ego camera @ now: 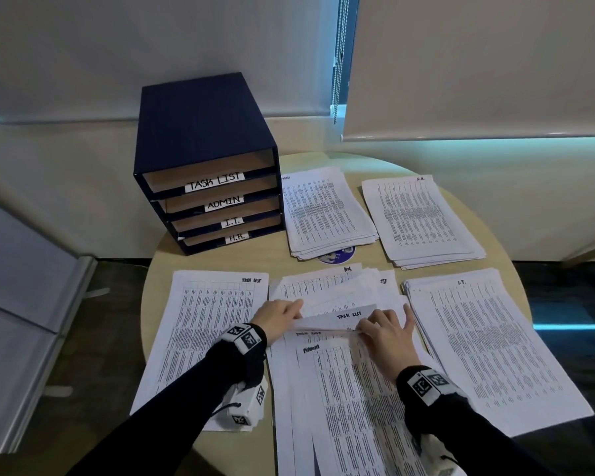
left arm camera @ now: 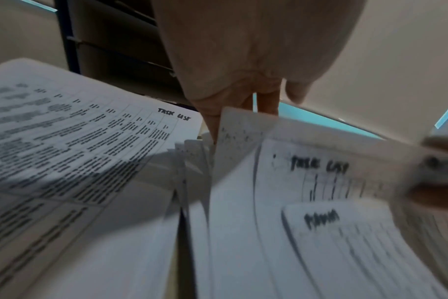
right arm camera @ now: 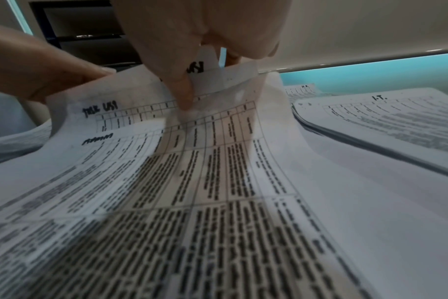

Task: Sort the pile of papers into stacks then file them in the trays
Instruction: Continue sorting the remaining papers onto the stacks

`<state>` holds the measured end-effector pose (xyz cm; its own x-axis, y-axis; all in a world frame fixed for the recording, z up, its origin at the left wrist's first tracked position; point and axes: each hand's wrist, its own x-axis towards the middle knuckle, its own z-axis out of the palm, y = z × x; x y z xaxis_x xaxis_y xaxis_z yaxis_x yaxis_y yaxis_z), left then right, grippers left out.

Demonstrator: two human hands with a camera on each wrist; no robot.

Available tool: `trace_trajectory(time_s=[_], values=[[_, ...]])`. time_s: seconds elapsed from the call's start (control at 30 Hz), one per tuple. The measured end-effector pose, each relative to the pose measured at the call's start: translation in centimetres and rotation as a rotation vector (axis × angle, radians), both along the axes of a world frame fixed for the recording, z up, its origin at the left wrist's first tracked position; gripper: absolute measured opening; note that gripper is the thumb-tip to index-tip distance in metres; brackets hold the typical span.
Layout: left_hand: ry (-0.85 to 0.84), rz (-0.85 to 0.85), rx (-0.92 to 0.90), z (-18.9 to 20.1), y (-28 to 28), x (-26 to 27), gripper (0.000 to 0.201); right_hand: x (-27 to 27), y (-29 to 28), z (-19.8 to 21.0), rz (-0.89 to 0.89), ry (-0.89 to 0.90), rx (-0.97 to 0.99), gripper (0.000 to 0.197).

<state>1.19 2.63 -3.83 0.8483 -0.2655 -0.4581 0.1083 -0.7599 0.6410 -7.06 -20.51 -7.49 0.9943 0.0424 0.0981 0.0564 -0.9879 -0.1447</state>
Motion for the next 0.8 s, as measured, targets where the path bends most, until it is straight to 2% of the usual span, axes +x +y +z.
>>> trace_trajectory(time_s=[0.1,0.23,0.3,0.43,0.5,0.6,0.63,0.73,0.77,0.8], values=[[-0.048,-0.075,0.036,0.3,0.2,0.9,0.01,0.0,-0.2,0.1,-0.002,0.004,0.009,0.024],[-0.169,-0.15,0.119,0.8,-0.1,1.5,0.002,0.5,-0.2,0.9,-0.023,0.051,0.051,0.013],[-0.228,-0.199,0.12,1.2,-0.1,1.5,0.007,0.6,-0.1,1.5,-0.022,0.087,0.035,0.013],[-0.134,-0.296,-0.046,1.9,-0.1,1.5,0.013,1.5,0.3,2.7,0.016,0.102,0.01,0.016],[-0.074,-0.236,-0.118,2.1,0.0,1.5,0.017,1.9,0.3,2.9,0.02,0.105,0.011,0.006],[0.002,-0.065,-0.146,2.2,1.0,1.3,0.04,2.0,0.2,3.0,-0.019,0.19,0.025,0.018],[0.037,-0.056,-0.144,2.4,1.4,1.2,0.042,2.1,0.1,3.1,-0.039,0.196,0.048,0.02],[0.053,-0.141,-0.033,2.1,2.3,0.7,0.022,2.2,-0.3,3.3,-0.049,0.186,0.106,0.02],[0.028,-0.146,0.005,2.0,2.4,0.5,0.016,2.1,-0.2,3.1,-0.056,0.132,0.1,0.024],[0.003,-0.134,0.019,1.9,2.3,0.3,0.017,1.9,-0.1,3.1,-0.075,0.041,0.088,0.037]])
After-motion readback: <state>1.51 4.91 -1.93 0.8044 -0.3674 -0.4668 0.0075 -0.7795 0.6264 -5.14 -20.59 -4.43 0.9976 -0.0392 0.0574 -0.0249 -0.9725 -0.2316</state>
